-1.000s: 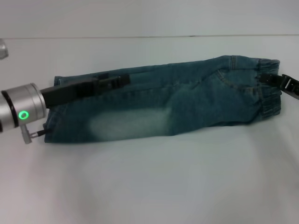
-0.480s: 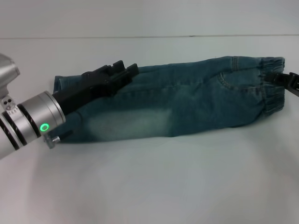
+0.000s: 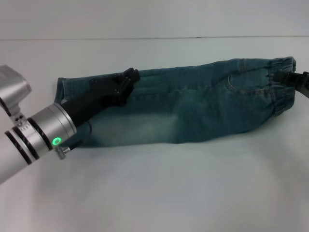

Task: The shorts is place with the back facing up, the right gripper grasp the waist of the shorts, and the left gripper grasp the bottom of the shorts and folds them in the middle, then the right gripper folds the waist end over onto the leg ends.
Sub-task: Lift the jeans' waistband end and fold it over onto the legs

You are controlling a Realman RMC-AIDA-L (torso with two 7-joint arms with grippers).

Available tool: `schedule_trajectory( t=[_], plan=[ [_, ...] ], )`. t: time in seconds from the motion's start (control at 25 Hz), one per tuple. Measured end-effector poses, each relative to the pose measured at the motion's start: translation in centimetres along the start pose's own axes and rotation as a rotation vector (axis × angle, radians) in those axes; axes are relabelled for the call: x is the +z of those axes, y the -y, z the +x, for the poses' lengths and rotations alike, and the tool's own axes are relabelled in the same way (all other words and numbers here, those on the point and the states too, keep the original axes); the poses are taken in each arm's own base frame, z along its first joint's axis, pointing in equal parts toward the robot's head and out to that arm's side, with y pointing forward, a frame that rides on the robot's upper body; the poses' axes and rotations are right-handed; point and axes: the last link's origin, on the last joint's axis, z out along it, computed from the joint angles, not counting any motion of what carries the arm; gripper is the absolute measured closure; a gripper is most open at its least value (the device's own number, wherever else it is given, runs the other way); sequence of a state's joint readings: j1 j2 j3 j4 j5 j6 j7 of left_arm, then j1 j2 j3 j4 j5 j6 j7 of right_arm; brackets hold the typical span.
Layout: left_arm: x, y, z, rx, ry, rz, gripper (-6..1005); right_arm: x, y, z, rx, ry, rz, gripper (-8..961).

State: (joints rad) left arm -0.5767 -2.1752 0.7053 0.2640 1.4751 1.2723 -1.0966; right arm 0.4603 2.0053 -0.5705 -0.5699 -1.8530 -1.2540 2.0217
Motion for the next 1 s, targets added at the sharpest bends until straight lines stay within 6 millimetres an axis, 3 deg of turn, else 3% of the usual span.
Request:
schedule_trajectory(
  t=[0.16,0.28,1.0],
  plan=[
    [0.4,-0.4,-0.7,0.057,-0.020,0.016,759,-0.3,-0.4,-0.1,0.022,-0.014,-0.035,835],
    [0.7,-0.5,-1.2,0.082,-0.012,0.036,978,-0.5,-0.7,-0.3,0.036,-0.015,-0.055,835],
    [0.5,-0.2,-2.7,0.076,-0.050,0.161,989,-1.9,-1.3,-0.6,0.061,0.007,-0.127,834]
  ],
)
